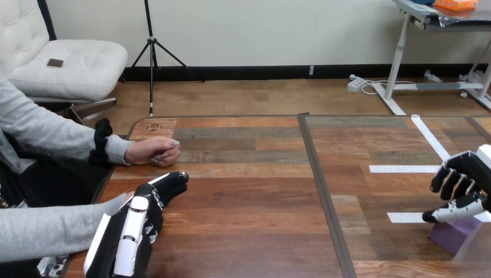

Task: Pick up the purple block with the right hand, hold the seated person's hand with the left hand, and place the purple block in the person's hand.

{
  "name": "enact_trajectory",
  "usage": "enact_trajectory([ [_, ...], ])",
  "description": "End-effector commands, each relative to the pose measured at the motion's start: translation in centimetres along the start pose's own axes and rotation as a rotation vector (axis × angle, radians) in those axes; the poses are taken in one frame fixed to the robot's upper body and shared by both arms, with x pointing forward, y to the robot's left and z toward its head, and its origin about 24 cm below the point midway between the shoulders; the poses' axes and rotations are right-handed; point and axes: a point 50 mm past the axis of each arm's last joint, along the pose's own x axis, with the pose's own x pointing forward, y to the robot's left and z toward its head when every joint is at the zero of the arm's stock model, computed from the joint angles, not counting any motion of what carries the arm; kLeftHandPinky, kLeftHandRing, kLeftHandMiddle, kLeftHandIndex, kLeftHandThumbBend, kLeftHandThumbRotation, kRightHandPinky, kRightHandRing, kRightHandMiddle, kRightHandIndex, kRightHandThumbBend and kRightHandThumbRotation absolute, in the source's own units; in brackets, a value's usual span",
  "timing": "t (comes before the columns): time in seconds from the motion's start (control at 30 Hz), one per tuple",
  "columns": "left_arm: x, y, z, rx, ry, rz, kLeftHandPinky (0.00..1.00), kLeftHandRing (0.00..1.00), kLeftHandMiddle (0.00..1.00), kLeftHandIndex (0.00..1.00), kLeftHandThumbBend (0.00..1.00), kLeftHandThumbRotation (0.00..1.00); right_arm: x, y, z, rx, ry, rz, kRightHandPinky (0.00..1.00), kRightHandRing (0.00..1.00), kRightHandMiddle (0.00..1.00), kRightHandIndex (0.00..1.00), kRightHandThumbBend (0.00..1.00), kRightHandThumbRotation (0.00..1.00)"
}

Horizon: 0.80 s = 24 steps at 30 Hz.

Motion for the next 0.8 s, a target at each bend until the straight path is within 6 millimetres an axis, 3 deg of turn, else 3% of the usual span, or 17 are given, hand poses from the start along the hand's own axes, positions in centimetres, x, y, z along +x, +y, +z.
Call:
enact_trajectory([
  [0.0,1.7,-0.5,1.9,0.006,-0.121,-0.025,0.96,0.86,0.82,0.71,0.25,1.0,1.2,-3.2,2.4,-0.014,-0.115,-0.121,0.35,0.38,0.43,0.44,0.88,0.0],
  [0.77,1.7,-0.5,1.9,0.0,-0.113,-0.041,0.99,0.89,0.85,0.72,0.24,1.0,1.5,-3.6,3.4,-0.014,-0.16,-0.111,0.34,0.38,0.43,0.43,0.9,0.0],
])
